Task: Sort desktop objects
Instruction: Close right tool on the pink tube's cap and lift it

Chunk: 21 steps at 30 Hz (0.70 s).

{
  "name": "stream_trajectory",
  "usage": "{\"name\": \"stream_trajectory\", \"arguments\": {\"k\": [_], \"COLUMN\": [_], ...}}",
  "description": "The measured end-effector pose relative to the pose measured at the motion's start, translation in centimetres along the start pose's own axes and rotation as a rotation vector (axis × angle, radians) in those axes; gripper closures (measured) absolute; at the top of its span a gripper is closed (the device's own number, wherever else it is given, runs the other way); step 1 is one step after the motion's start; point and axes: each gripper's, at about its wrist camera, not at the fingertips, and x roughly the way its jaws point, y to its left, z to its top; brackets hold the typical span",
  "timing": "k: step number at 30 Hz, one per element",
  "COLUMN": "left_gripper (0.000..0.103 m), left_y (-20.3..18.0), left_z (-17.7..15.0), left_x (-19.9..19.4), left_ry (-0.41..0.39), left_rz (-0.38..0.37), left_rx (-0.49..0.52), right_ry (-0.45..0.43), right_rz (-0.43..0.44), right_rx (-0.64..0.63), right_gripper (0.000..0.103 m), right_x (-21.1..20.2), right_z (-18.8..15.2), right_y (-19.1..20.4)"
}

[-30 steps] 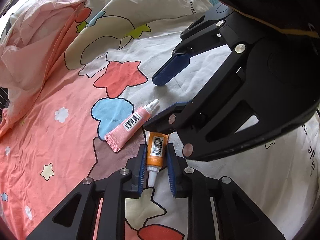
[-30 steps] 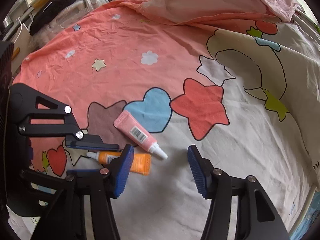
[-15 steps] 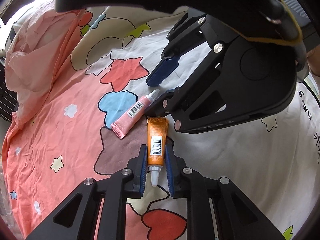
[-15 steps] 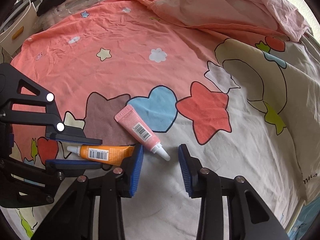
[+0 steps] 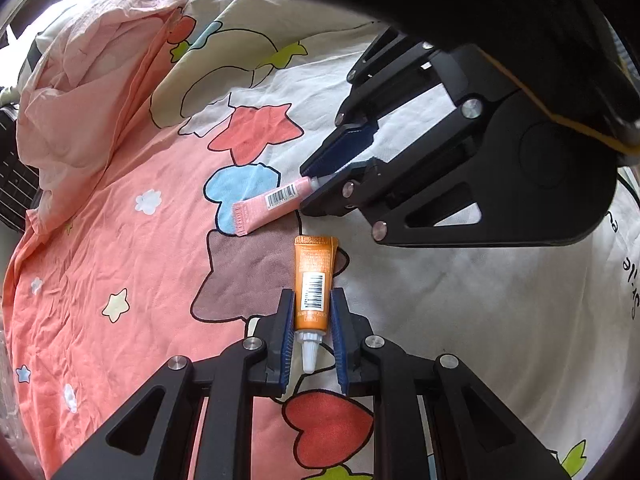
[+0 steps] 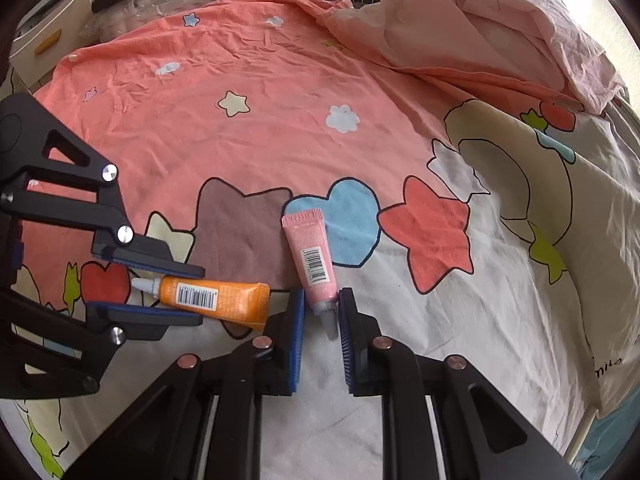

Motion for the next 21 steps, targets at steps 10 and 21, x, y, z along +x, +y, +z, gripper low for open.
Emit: {"name": "stream_trajectory", "arguments": {"k": [10, 21], "left_gripper": [0.086, 0.086], "left_y": [-0.9, -2.3], "left_z": [0.0, 0.6], "left_x": [-2.7, -6.1], "left_ry": [-0.027, -0.071], "left_rz": [-0.011, 0.001], "left_rx": [-0.012, -0.011], "right_ry": [-0.006, -0.04], "right_rz": [-0.033, -0.038], "right_rx": [0.017, 0.037], "right_gripper": [0.088, 0.088], "right_x": [-4.5, -9.1], "right_z": [-2.4, -3.6], "right_y": [0.6, 2.1]}}
